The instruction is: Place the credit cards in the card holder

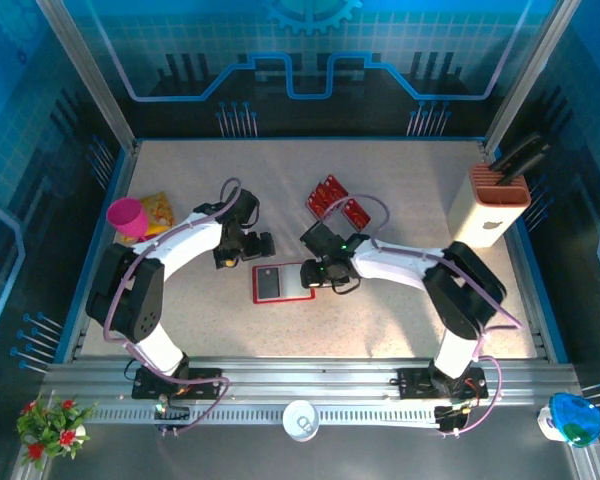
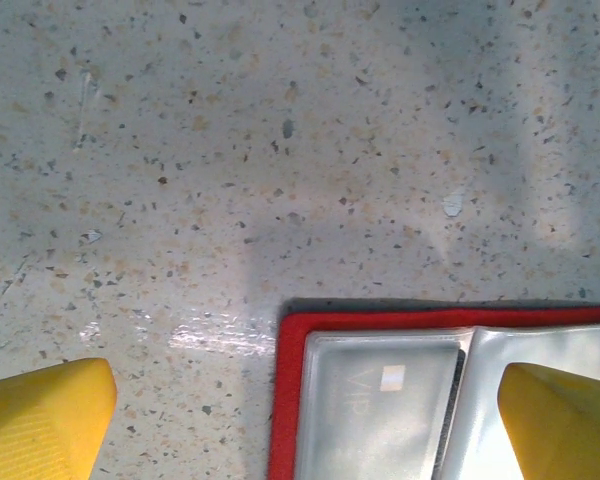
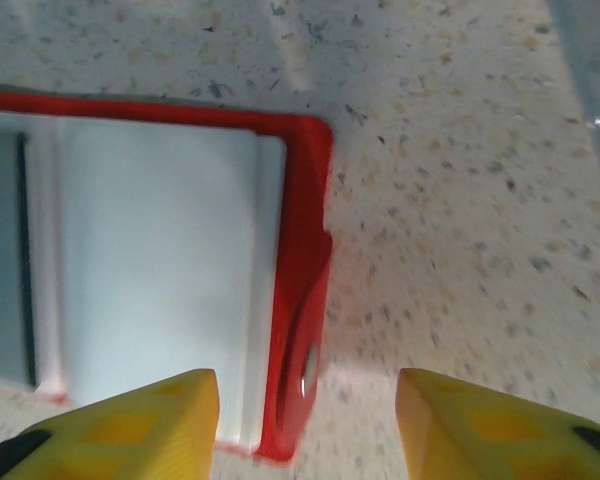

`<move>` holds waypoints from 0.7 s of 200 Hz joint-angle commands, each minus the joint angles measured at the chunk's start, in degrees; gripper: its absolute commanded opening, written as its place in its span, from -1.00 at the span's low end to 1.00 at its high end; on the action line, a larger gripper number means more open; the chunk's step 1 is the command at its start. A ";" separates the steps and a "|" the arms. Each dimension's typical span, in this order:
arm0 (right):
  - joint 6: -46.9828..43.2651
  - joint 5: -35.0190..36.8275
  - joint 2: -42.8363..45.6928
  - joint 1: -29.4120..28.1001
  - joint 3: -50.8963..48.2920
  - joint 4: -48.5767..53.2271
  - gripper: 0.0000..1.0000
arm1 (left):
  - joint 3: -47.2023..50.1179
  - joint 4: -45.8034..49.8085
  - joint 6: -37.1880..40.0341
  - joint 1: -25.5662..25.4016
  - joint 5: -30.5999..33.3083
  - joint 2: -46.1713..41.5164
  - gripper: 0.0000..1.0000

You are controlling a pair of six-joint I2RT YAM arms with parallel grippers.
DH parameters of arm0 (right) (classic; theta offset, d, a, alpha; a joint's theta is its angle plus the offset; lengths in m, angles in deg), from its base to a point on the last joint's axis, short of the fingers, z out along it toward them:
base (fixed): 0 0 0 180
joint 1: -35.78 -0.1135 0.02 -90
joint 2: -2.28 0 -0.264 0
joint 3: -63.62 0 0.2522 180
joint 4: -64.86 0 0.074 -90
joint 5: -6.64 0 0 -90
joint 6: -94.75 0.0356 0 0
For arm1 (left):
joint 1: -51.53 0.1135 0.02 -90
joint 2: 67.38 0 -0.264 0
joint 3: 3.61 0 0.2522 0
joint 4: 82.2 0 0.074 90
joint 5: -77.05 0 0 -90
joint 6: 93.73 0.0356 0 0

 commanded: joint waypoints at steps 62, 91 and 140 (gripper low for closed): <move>-4.09 -0.82 3.76 1.85 -4.82 -0.13 -1.00 | -0.55 -0.39 1.78 0.56 -7.50 -1.50 0.98; -5.00 -1.33 7.31 2.79 -8.86 0.74 -0.75 | 0.85 -2.15 0.84 0.56 -10.78 -2.36 0.98; -3.81 -2.42 16.26 3.02 -9.20 2.60 -0.30 | 5.22 -8.22 -3.78 0.56 -16.75 -4.38 0.98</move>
